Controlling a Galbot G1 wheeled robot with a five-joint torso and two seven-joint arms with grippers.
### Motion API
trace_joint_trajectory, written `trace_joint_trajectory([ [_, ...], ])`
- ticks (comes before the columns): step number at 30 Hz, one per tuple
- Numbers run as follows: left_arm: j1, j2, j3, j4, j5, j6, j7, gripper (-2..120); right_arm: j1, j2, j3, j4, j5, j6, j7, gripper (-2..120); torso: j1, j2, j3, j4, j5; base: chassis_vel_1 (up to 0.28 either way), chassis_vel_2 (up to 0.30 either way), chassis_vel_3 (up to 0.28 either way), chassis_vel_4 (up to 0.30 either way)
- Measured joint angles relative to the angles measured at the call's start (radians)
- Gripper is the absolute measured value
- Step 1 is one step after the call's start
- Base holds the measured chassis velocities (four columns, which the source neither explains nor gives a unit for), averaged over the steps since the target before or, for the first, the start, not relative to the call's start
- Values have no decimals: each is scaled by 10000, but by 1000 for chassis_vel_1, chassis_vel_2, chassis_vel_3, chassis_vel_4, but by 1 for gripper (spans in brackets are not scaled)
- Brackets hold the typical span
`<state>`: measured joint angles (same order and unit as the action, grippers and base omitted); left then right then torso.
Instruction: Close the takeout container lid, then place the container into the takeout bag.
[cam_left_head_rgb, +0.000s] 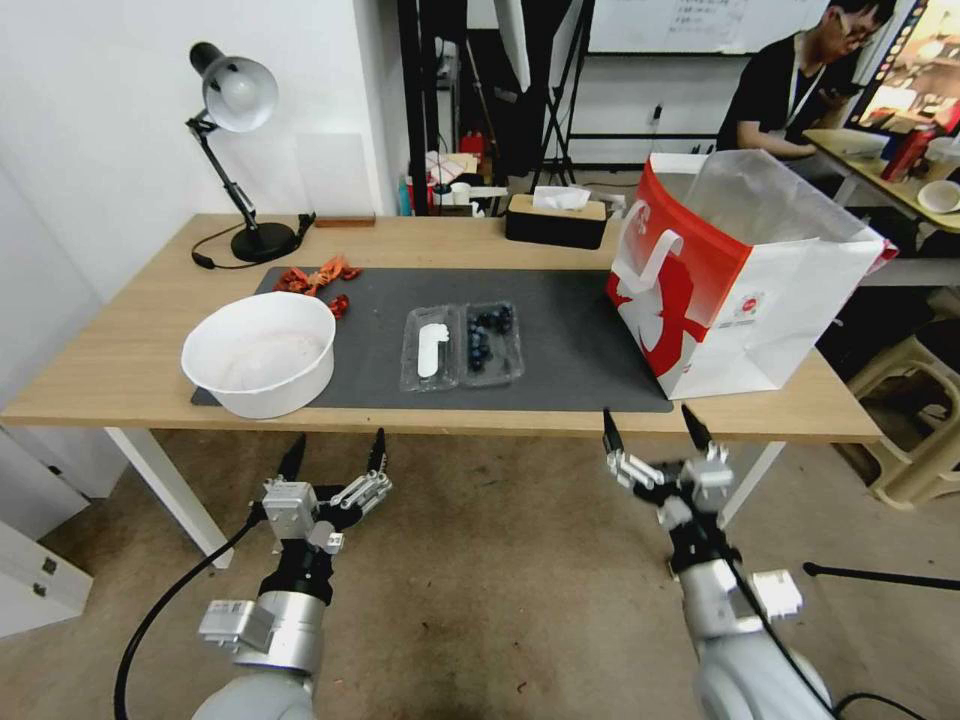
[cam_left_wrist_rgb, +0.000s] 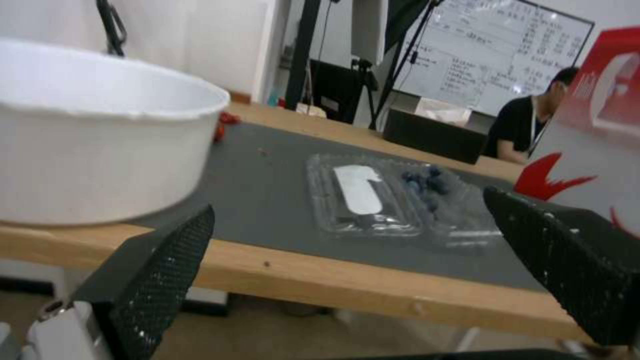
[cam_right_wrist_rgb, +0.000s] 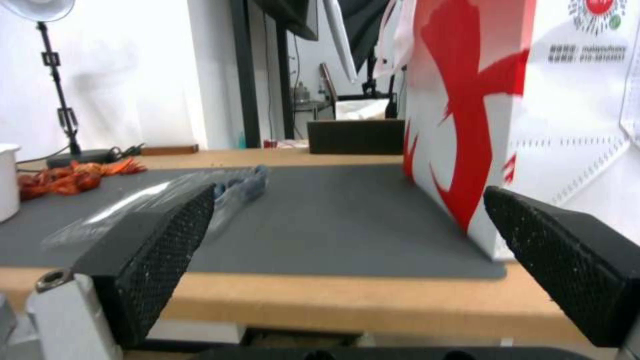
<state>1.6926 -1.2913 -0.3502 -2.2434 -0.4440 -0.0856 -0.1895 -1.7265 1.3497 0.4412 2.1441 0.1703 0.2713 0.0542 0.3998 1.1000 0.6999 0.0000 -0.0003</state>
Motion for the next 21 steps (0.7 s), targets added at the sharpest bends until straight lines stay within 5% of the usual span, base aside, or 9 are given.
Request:
trace_joint_trajectory([
  [7, -1458, 487, 440, -307, -3410, 1080, -1011, 100, -321, 429, -427, -214, -466, 232, -140, 100, 4, -1, 1, -8, -2, 0, 0, 0, 0],
  [12, -1871, 509, 332, -878, -5890, 1425, -1809, 100, 121, 125, -1020, -590, -477, 146, -159, 100, 4, -1, 1, 10, 8, 0, 0, 0, 0],
  [14, -2086, 518, 360, -903, -6414, 1497, -1970, 100, 109, 119, -1030, -622, -477, 145, -165, 100, 4, -1, 1, 9, 3, 0, 0, 0, 0],
  [16, -2962, 478, 502, -847, -8309, 1624, -2521, 100, 20, 181, -980, -665, -517, 168, -183, 100, 4, -1, 1, -4, 4, 0, 0, 0, 0],
  [21, -3963, 348, 686, -379, -9730, 1751, -3131, 100, -55, 301, -909, -666, -577, 176, -208, 100, 4, -1, 1, -2, 4, 0, 0, 0, 0],
])
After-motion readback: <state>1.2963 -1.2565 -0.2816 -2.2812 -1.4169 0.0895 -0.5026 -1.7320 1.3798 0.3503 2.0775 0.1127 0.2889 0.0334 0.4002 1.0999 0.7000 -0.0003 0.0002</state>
